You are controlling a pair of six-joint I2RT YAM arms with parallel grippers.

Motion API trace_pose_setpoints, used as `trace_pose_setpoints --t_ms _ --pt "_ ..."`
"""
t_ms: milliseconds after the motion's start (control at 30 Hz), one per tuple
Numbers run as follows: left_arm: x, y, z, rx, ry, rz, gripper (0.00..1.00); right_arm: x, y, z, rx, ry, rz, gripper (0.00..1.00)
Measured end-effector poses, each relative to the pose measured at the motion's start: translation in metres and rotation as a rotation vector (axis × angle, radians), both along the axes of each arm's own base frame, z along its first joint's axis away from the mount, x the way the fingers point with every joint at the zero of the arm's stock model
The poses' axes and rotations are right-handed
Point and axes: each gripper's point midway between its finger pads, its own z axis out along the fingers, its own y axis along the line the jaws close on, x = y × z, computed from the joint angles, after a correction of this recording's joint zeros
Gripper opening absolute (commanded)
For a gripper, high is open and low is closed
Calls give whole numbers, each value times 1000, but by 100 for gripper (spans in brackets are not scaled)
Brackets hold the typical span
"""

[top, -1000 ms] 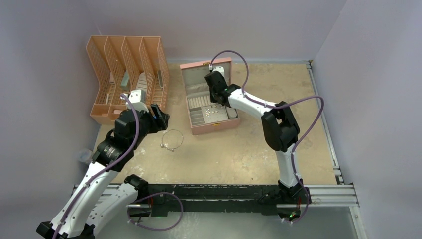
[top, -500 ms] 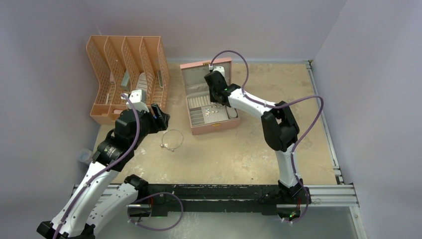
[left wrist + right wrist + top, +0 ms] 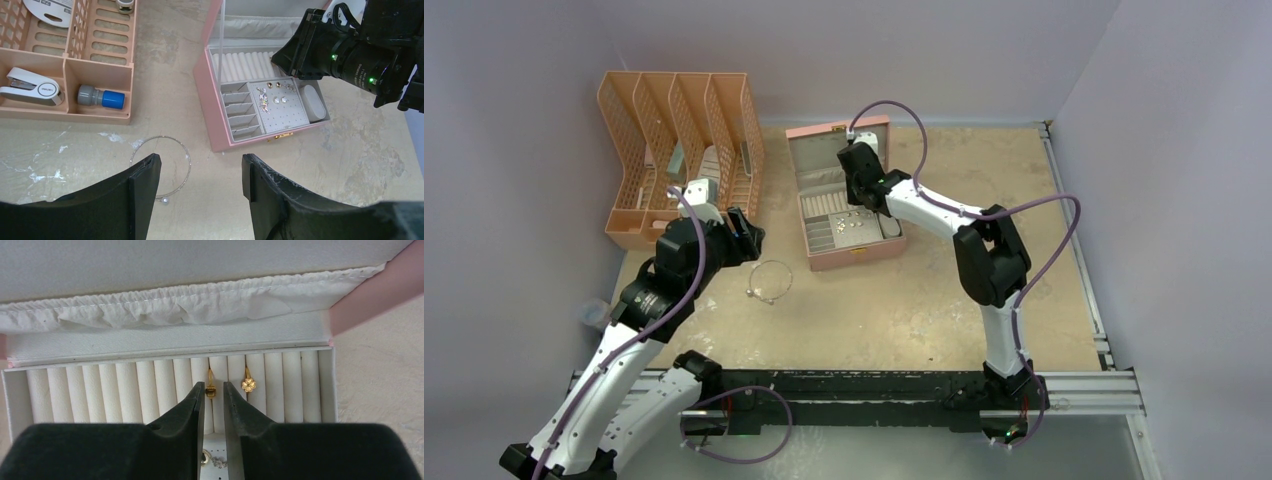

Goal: Organize the mixed jewelry

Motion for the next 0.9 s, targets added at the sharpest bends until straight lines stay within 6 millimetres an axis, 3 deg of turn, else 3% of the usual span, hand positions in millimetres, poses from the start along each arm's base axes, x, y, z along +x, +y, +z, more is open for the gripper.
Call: trace_pose_setpoints --t_ms 900 --pt "1 0 -1 -2 4 -2 60 0 2 0 7 0 6 12"
